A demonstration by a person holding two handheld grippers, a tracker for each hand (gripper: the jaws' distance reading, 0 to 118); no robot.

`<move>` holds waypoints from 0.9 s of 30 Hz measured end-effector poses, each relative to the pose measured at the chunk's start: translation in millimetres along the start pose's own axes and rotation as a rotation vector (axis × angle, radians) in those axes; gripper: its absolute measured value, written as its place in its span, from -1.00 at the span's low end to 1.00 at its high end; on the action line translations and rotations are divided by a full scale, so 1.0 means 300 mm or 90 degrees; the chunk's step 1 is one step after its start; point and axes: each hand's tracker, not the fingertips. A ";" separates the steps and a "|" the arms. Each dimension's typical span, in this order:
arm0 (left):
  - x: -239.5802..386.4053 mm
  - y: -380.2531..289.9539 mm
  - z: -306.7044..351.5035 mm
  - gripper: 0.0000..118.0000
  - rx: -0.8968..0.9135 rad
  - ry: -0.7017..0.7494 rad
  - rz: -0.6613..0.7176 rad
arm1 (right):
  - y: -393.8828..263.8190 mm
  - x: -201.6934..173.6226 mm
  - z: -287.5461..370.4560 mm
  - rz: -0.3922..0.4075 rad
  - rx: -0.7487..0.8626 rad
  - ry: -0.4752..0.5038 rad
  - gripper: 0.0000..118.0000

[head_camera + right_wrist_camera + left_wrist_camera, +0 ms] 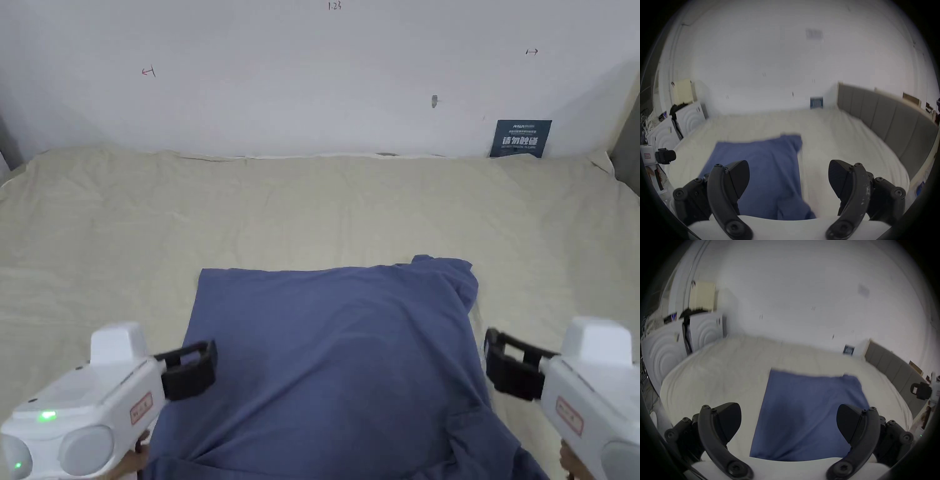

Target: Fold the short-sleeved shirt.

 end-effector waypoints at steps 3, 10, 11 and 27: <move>0.056 0.086 0.043 1.00 0.078 0.009 -0.022 | 0.066 -0.027 0.037 0.024 0.077 -0.007 0.73; 0.121 0.134 0.078 -0.27 0.205 0.030 -0.085 | 0.080 -0.078 0.074 0.071 0.145 -0.045 -0.42; 0.126 0.133 0.075 -0.86 0.203 0.026 -0.087 | 0.076 -0.081 0.075 0.073 0.146 -0.049 -0.80; -0.068 -0.056 -0.013 -0.97 -0.006 0.042 -0.107 | 0.024 -0.055 0.078 0.050 0.118 -0.029 -0.98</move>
